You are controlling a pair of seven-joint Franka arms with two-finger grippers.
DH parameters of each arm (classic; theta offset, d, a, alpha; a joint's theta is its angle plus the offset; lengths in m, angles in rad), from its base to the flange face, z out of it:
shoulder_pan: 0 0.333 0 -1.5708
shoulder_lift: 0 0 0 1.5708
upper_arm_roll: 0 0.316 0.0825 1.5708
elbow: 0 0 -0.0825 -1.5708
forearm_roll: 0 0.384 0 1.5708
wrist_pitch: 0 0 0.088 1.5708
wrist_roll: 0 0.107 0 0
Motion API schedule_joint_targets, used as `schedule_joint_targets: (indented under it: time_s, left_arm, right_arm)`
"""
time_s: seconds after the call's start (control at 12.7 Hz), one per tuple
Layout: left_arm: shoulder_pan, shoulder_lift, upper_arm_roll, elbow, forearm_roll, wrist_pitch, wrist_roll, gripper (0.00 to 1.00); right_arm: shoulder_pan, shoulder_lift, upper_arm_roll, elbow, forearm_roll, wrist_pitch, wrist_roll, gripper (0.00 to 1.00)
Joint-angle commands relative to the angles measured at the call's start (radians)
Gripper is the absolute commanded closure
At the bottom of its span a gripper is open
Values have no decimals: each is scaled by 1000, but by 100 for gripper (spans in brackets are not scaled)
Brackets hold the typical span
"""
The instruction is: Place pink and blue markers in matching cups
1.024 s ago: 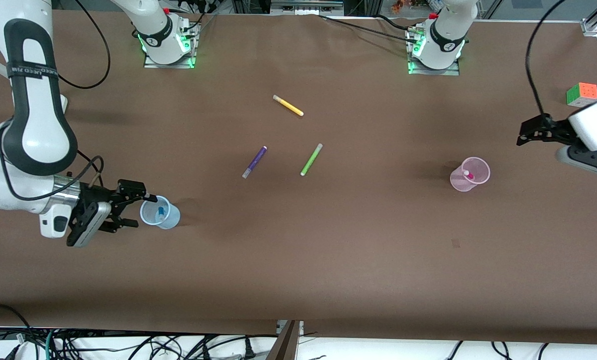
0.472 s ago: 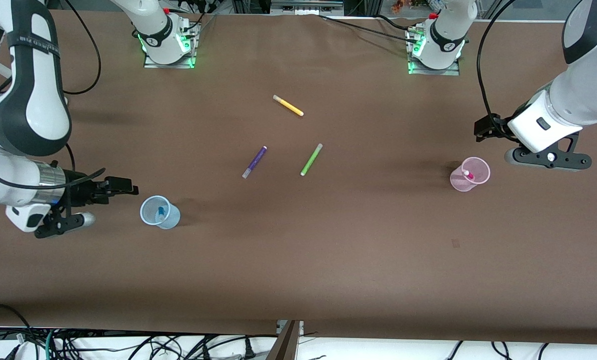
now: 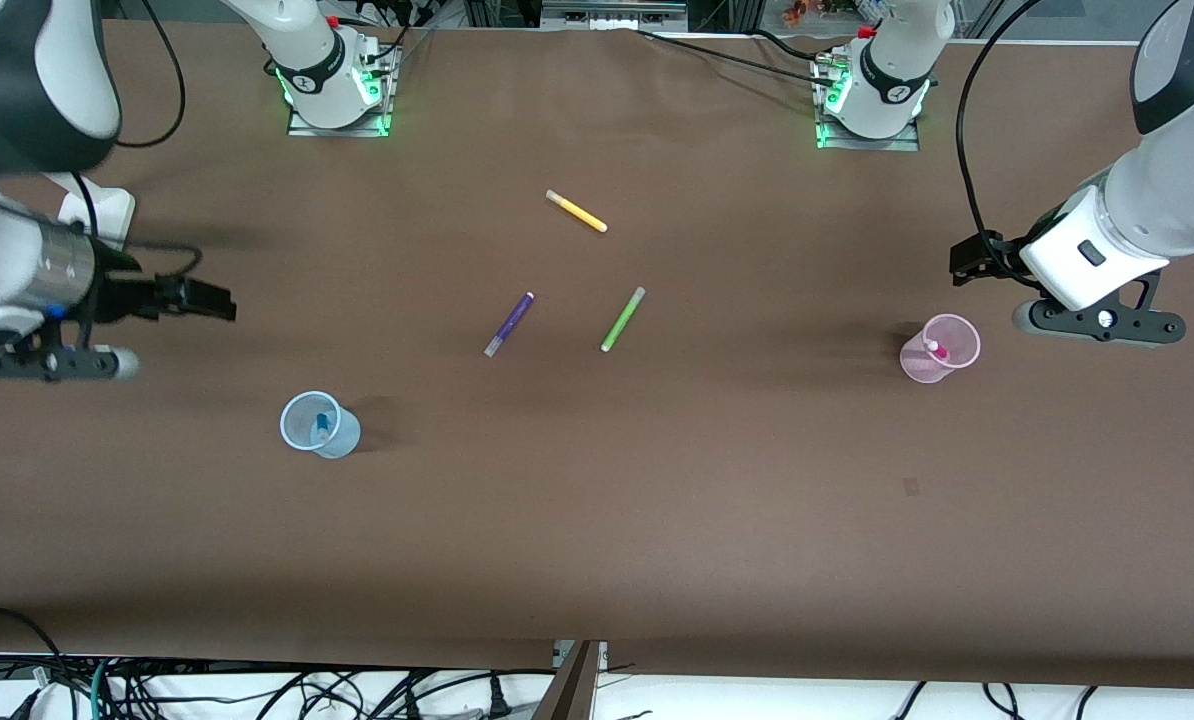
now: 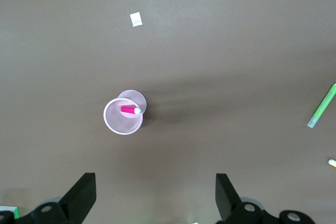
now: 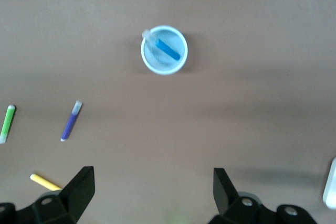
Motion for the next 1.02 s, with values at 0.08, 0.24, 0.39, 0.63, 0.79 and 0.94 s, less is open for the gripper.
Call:
schedule_joint_targets:
  time_s: [0.08,0.24,0.39,0.63,0.79,0.94]
  left_arm:
    - [-114,3,96,37,-4,-36,-8,0]
    - [-324,2,328,43,-14,-68,-4,0]
    - [-368,-12,403,43,-39,-64,50,0]
    - [-331,-34,411,23,-83,-34,95,0]
    - [-356,-83,437,-30,-83,-2,95,0]
    - [-357,-133,455,-102,-83,42,97,0]
  right_arm:
    - [-16,-188,14,-201,-26,64,23,0]
    - [-16,-223,8,-207,-46,62,20,0]
    - [-16,-240,3,-204,-59,54,22,0]
    - [-17,-207,-34,-142,-85,-24,19,0]
    - [-17,-207,-34,-138,-88,-25,16,0]
    - [-19,-205,-37,-138,-89,-25,16,0]
